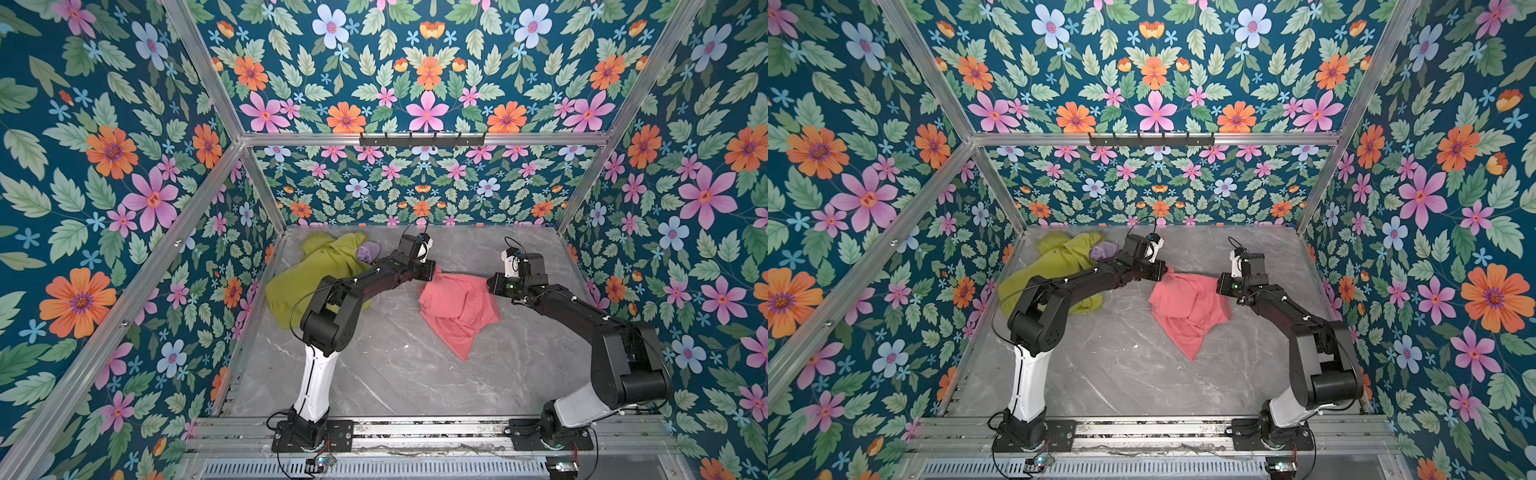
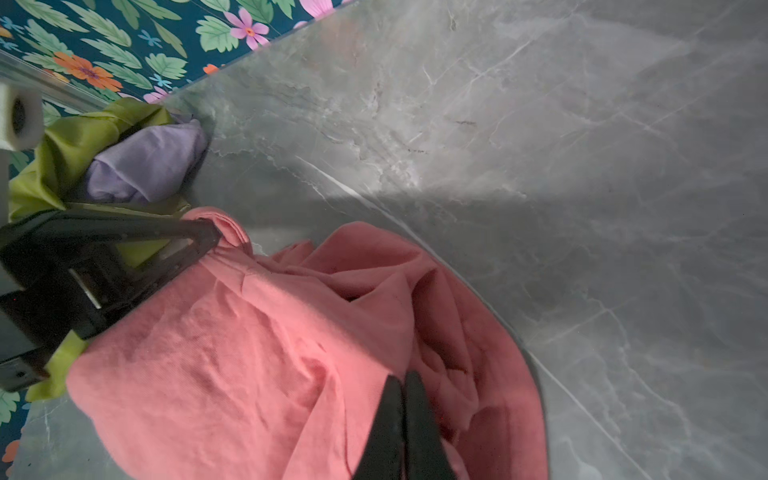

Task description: Pick out a specific cloth from the pile

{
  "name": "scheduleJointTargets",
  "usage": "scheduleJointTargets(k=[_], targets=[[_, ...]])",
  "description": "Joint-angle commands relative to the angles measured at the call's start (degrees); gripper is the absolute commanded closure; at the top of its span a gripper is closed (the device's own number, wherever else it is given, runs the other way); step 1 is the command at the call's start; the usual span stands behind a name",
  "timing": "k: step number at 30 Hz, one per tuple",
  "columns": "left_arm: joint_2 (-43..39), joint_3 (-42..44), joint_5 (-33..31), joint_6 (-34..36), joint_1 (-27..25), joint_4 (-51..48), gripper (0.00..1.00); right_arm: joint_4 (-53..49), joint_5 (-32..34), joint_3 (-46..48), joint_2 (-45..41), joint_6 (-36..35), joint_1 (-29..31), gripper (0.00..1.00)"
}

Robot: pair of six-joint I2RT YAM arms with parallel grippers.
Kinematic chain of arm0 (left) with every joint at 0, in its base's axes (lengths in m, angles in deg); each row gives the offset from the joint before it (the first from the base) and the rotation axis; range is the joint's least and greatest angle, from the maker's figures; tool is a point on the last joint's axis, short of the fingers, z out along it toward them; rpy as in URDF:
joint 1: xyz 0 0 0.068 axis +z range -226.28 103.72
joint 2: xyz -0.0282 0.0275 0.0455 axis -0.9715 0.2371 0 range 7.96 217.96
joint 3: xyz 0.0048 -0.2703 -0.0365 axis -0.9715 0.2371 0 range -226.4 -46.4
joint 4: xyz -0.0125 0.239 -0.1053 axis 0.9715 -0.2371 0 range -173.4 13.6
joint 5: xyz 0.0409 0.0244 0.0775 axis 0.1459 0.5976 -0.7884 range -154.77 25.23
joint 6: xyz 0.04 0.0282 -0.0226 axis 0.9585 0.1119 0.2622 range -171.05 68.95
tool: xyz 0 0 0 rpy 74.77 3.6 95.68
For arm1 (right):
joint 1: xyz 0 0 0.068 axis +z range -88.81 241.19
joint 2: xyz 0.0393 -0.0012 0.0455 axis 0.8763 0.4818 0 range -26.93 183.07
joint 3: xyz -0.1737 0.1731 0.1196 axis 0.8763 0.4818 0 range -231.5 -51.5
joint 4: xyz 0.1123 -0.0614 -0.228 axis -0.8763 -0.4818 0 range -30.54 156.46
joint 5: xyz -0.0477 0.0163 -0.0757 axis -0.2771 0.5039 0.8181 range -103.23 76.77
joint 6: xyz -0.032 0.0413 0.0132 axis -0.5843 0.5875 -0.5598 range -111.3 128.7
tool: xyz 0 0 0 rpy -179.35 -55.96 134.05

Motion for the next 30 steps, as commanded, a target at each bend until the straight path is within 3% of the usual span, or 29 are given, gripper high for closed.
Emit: scheduleJointTargets(k=[1, 4, 6, 9, 15, 16, 21, 24, 30], targets=[[2.5, -1.7, -6.2, 2.1, 1.8, -4.2, 1.00, -2.8, 3.5, -2.1, 2.7, 1.9, -2.1, 1.00], [4.7, -3.0, -5.2, 2.2, 2.3, -4.5, 1.00, -4.4, 2.3, -4.2, 6.0, 2.4, -2.6, 1.00], [5.1, -3.0, -4.9, 2.6, 2.4, -4.4, 0.90, -4.9, 1.5, -5.0, 7.0, 2.9, -2.6, 1.00], [4.1, -2.2, -4.3, 2.9, 2.4, -3.5, 0.62, -5.2, 0.8, -5.4, 6.9, 3.3, -2.6, 0.97], [-3.2, -0.6, -6.5, 4.5, 2.5, -3.1, 0.05, -10.3, 0.7, -8.5, 1.3, 1.3, -2.6, 0.65], [-5.2, -0.2, -7.4, 4.8, 2.6, -2.9, 0.00, -11.2, 1.4, -8.9, -0.3, 0.7, -2.7, 0.58], [-17.6, 5.0, -9.8, 5.0, 3.4, -0.4, 0.00, -15.3, 4.6, -9.8, -8.3, -1.8, -3.2, 0.40], [-29.5, 15.6, -12.6, 5.1, 4.1, 4.0, 0.00, -15.9, 8.6, -6.2, -15.1, -4.9, -4.2, 0.34], [-53.7, 42.5, -37.3, 8.1, 4.7, 11.4, 0.00, -3.2, 20.9, 12.3, -31.3, -13.4, -4.4, 0.10]])
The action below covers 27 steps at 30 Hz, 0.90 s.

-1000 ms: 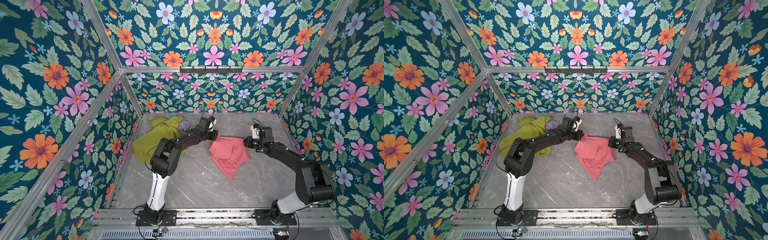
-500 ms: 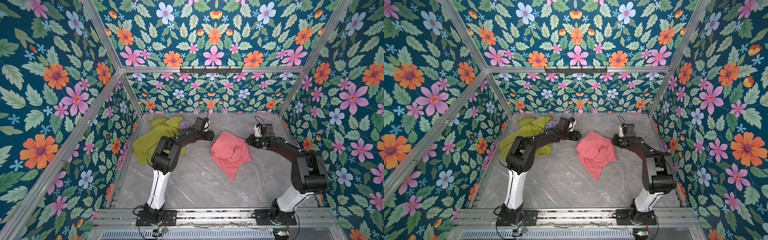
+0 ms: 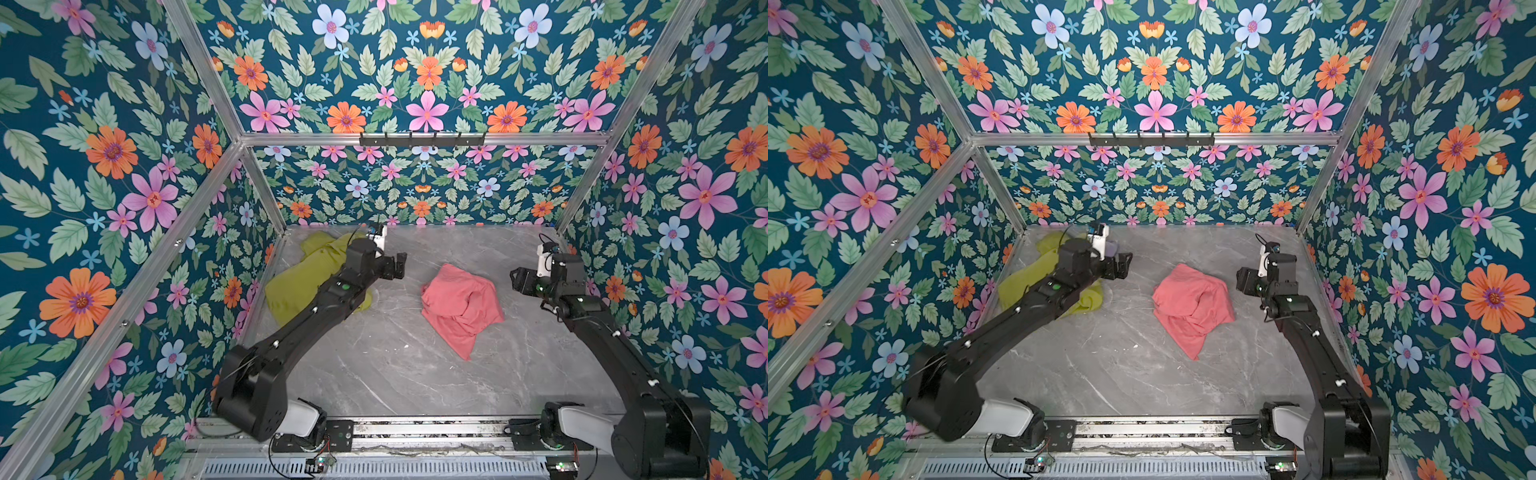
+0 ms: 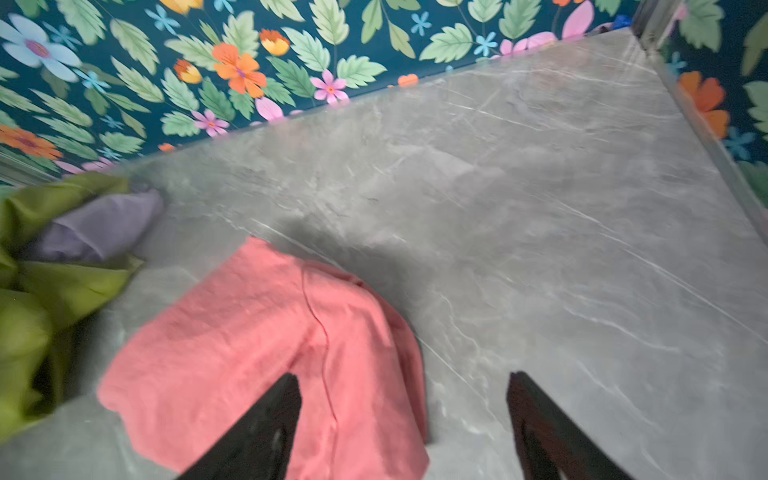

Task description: Pick out a specific cloth from the pile

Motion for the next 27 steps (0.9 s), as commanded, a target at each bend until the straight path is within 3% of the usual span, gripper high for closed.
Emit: scheduleJointTargets(k=[1, 7, 9, 11, 14, 18, 21, 27], targets=[[-8.9, 9.6, -18.4, 3.6, 0.8, 2.8, 0.00, 9.8, 10.8, 8.3, -6.7, -5.2, -0.1, 0.07], [-26.3, 27.8, -27.2, 4.3, 6.7, 5.0, 0.01, 25.7, 15.7, 22.7, -13.9, -7.5, 0.0, 0.08], [-30.5, 33.5, -25.9, 3.3, 10.7, 7.2, 0.01, 32.2, 17.0, 26.6, -12.5, -6.7, -0.1, 0.08], [-32.4, 40.4, -22.0, 5.2, 14.4, 15.5, 0.01, 40.1, 16.8, 29.3, -9.5, -6.9, 0.0, 0.08], [-26.8, 44.5, -12.5, 5.7, 21.6, 30.1, 0.03, 51.4, 18.1, 30.8, -2.7, -11.0, 0.0, 0.08], [-8.6, 43.1, -14.2, 8.4, 23.0, 45.5, 0.04, 58.0, 15.6, 32.7, -2.3, -12.3, -0.7, 0.06], [-0.6, 44.9, -13.8, 9.7, 23.7, 59.0, 0.04, 56.4, 15.6, 32.4, -2.9, -13.1, -0.7, 0.06], [7.1, 44.1, -8.6, 9.1, 26.6, 68.0, 0.07, 53.1, 14.5, 34.7, -7.2, -11.8, -0.8, 0.06]])
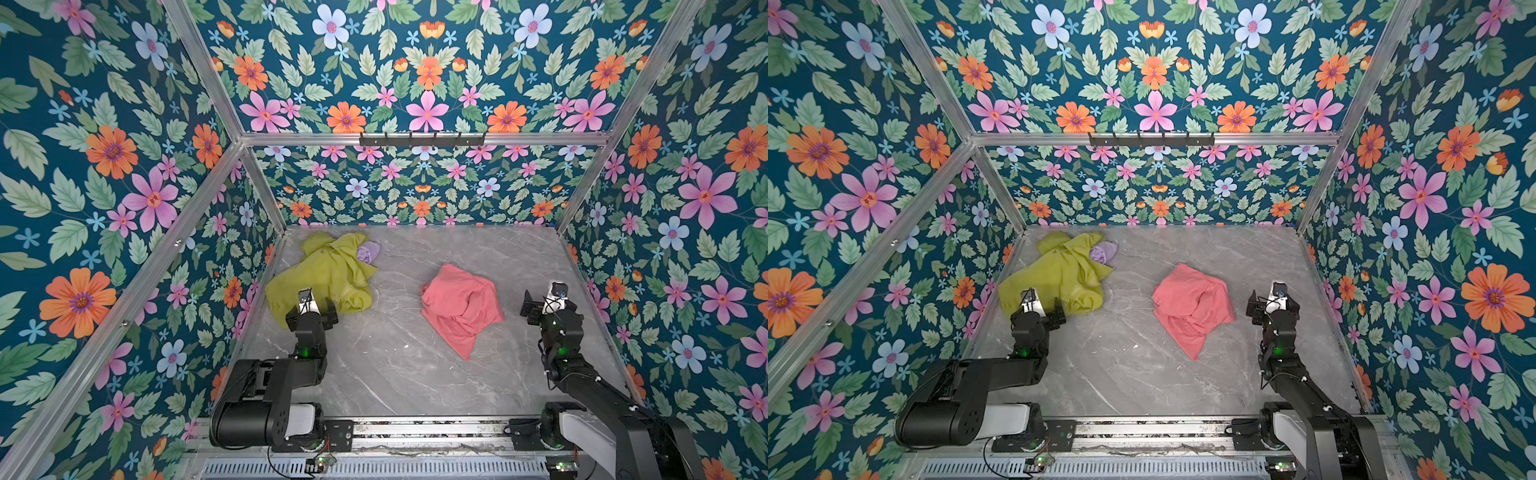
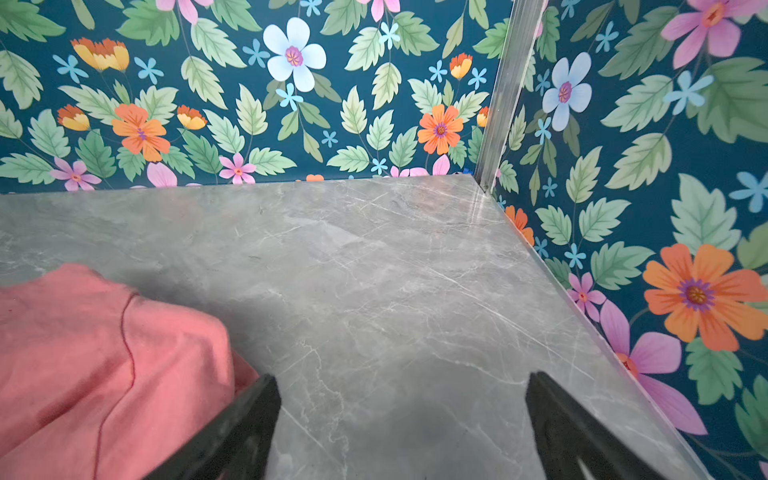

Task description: Pick out a specific cloth from the pile

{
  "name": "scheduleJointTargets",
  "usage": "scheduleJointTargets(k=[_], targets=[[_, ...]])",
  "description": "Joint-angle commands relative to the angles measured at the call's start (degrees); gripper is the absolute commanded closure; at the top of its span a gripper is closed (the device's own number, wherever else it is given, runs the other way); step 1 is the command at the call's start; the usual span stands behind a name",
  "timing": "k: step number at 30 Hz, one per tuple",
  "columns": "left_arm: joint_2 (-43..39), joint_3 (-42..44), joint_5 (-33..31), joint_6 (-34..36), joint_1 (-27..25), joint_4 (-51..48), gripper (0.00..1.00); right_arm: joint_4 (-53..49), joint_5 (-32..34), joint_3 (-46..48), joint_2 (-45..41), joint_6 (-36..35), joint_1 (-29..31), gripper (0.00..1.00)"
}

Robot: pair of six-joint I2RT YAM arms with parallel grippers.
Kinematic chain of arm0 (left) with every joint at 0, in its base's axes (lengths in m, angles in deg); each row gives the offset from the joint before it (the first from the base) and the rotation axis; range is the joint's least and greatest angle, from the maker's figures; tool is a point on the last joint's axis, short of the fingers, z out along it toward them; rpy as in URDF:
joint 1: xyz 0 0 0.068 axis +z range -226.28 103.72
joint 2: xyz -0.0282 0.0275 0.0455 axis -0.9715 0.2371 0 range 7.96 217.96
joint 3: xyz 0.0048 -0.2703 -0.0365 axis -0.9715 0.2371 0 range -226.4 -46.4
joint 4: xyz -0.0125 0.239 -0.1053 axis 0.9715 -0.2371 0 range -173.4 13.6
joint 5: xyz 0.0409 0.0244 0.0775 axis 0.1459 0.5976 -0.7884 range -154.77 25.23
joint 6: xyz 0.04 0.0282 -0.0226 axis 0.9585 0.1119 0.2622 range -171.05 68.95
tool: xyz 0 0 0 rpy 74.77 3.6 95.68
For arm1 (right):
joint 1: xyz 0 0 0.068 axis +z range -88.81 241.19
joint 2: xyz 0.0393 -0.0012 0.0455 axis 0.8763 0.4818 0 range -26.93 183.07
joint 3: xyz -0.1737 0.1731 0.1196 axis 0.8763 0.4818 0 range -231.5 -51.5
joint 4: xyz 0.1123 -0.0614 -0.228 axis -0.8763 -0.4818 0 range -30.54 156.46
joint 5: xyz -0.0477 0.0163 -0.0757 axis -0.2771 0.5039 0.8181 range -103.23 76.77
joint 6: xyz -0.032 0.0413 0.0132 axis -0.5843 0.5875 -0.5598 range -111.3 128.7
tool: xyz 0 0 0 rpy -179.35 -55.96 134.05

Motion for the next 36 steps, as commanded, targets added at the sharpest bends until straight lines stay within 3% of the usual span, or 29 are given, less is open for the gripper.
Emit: scheduleJointTargets(k=[1, 4, 7, 15, 21, 24, 29, 36], targets=[[5.6, -0.3, 3.1, 0.6, 1.5, 13.7, 0.08, 2.5, -0.6, 0.2, 0.3, -0.5, 0.0, 0.06], [13.3, -1.0, 4.1, 0.8, 2.1, 21.7, 0.08, 1.3, -2.3, -0.5, 0.3, 1.0, 0.0, 0.06], [12.1, -5.0, 3.4, -0.1, 2.1, 11.5, 0.04, 3.3, -1.3, -0.1, 0.9, 1.3, 0.0, 0.06], [12.7, -4.7, 1.8, 0.3, 2.0, 13.5, 0.00, 6.8, -2.5, -2.0, 6.1, 5.4, 0.0, 0.06], [12.8, -5.1, 3.0, 1.0, 1.9, 12.9, 0.00, 11.7, 0.3, -3.1, 9.1, 1.2, 0.0, 0.03], [12.8, -6.3, 7.6, 2.6, 1.8, 10.5, 0.00, 8.4, -0.9, -2.9, 7.1, 2.1, 0.0, 0.03], [12.8, -6.9, 8.2, 2.4, 2.0, 9.3, 0.00, 4.3, -0.6, -0.4, 1.7, 2.4, 0.0, 0.01], [12.8, -6.8, 8.3, 2.5, 2.1, 9.6, 0.00, 3.6, -0.8, 0.0, 1.0, 3.0, 0.0, 0.01]])
